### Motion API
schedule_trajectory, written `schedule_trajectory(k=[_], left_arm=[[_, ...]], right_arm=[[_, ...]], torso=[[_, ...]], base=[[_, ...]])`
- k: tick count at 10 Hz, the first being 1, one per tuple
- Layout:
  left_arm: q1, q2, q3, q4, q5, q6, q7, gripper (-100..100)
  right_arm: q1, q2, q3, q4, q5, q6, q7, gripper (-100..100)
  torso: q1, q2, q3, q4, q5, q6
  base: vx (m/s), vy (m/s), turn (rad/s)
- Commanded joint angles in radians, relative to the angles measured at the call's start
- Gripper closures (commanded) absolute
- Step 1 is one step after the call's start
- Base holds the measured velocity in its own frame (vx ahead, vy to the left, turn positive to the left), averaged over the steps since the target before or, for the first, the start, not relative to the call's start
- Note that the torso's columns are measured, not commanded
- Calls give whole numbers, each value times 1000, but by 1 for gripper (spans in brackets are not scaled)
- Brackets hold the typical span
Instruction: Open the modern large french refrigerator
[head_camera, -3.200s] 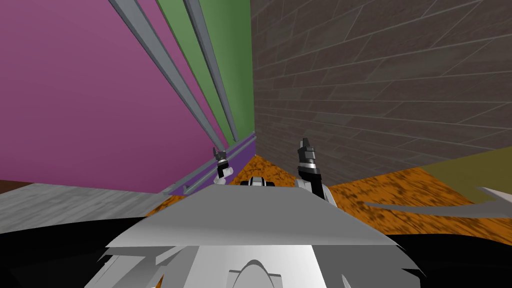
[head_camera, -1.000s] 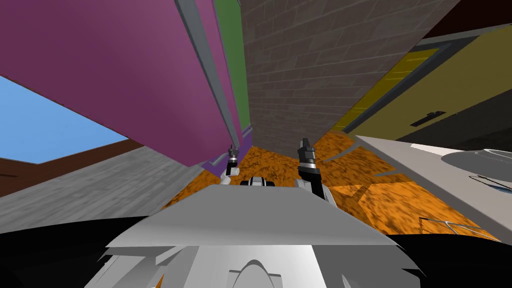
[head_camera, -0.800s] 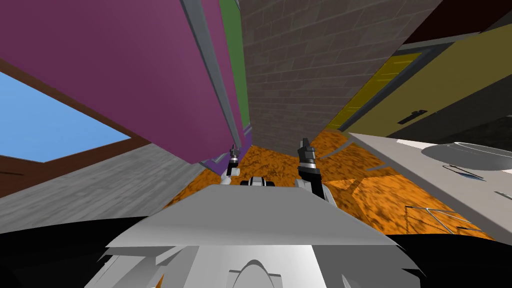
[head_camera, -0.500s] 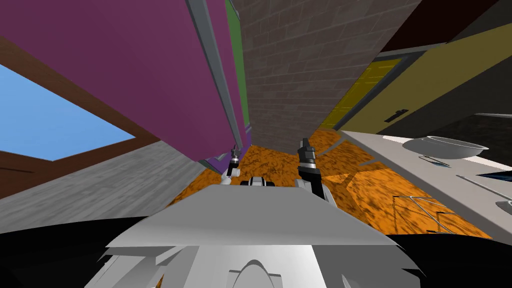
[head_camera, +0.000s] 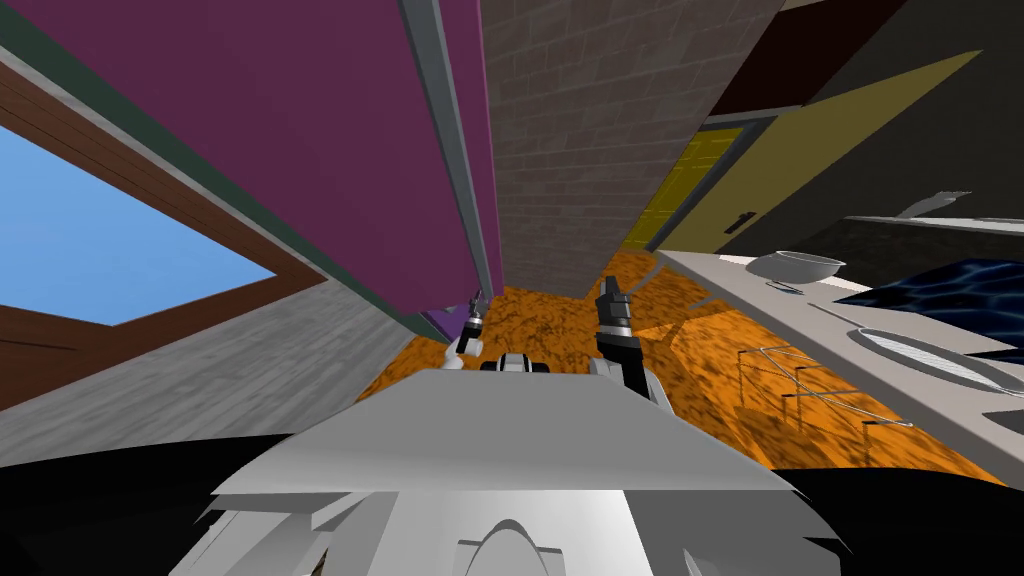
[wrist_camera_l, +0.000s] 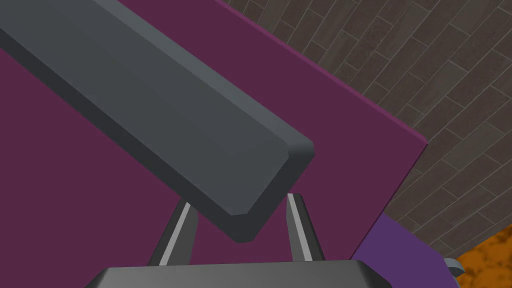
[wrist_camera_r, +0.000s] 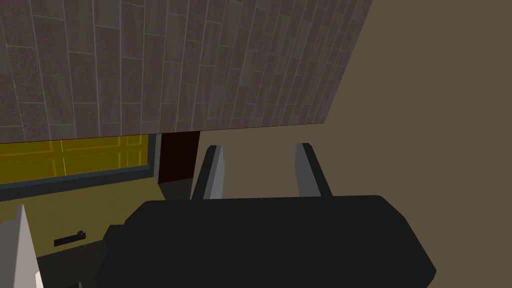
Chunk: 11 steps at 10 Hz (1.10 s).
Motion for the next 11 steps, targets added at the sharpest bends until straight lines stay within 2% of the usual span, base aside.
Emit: schedule_trajectory(k=[1, 2, 11], left_arm=[[-5, 18, -47, -19, -16, -8, 39, 100], [-23, 18, -25, -32, -5, 42, 29, -100], [-118, 19, 3, -77, 12, 178, 32, -100]], right_arm=[[0, 0, 0, 0, 0, 0, 0, 0], [0, 0, 0, 0, 0, 0, 0, 0], [0, 0, 0, 0, 0, 0, 0, 0]], torso=[[-2, 0, 0, 0, 0, 2], [-3, 3, 1, 0, 0, 5], [-1, 11, 7, 7, -1, 1]], base=[[-184, 111, -136], [-128, 68, -11], [-38, -1, 10]])
